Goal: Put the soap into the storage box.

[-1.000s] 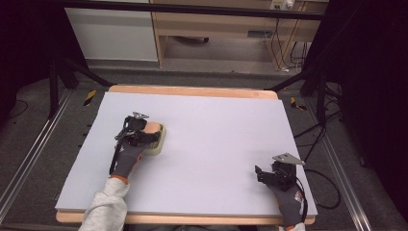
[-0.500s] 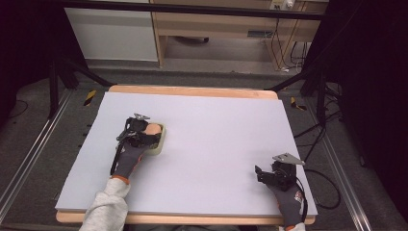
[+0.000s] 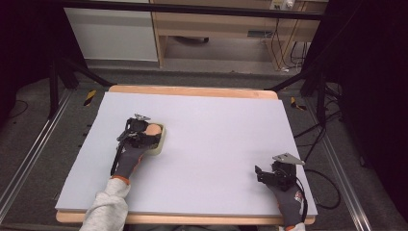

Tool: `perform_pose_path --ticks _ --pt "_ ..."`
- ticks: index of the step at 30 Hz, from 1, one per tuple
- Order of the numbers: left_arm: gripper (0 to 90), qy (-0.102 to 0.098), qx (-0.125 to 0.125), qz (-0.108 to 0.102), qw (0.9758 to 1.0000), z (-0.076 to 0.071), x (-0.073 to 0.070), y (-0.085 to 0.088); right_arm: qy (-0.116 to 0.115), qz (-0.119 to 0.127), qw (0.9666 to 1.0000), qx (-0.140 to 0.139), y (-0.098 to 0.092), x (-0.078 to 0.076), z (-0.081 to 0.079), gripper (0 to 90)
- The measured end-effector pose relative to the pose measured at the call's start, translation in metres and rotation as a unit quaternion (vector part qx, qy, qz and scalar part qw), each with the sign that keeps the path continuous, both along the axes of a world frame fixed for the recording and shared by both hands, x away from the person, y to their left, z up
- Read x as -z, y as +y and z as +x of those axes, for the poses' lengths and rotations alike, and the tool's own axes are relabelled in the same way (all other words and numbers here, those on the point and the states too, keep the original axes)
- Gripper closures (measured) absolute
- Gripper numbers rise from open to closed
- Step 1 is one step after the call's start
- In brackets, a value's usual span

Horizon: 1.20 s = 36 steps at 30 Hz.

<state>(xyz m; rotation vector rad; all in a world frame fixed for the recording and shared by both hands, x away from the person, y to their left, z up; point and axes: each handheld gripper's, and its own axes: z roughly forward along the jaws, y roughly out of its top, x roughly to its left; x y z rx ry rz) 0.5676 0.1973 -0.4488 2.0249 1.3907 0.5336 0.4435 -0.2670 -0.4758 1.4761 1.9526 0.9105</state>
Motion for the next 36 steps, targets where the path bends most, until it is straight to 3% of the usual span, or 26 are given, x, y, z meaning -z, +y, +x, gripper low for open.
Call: perform_pose_path --ticks 11,20,27,30,36 --pt "30.7 -0.001 0.002 -0.004 1.0 -0.001 0.0 0.001 0.001 0.001 1.0 0.0 0.0 0.0 0.0 12.1" --pt "29.4 -0.021 -0.002 -0.021 0.9996 -0.009 -0.012 0.01 -0.001 0.0 1.0 -0.001 0.0 0.0 -0.001 12.1" --pt "29.1 -0.043 0.005 -0.026 0.9987 -0.024 -0.023 0.019 -0.004 -0.002 1.0 0.002 -0.001 -0.001 -0.001 12.1" --pt "29.2 -0.052 0.008 -0.039 0.9979 -0.032 -0.027 0.023 -0.005 -0.003 1.0 0.001 -0.001 -0.001 -0.001 12.1" --pt "29.7 -0.068 0.011 -0.043 0.9967 -0.051 -0.03 0.033 -0.006 -0.001 1.0 0.005 -0.003 -0.001 -0.002 12.0"
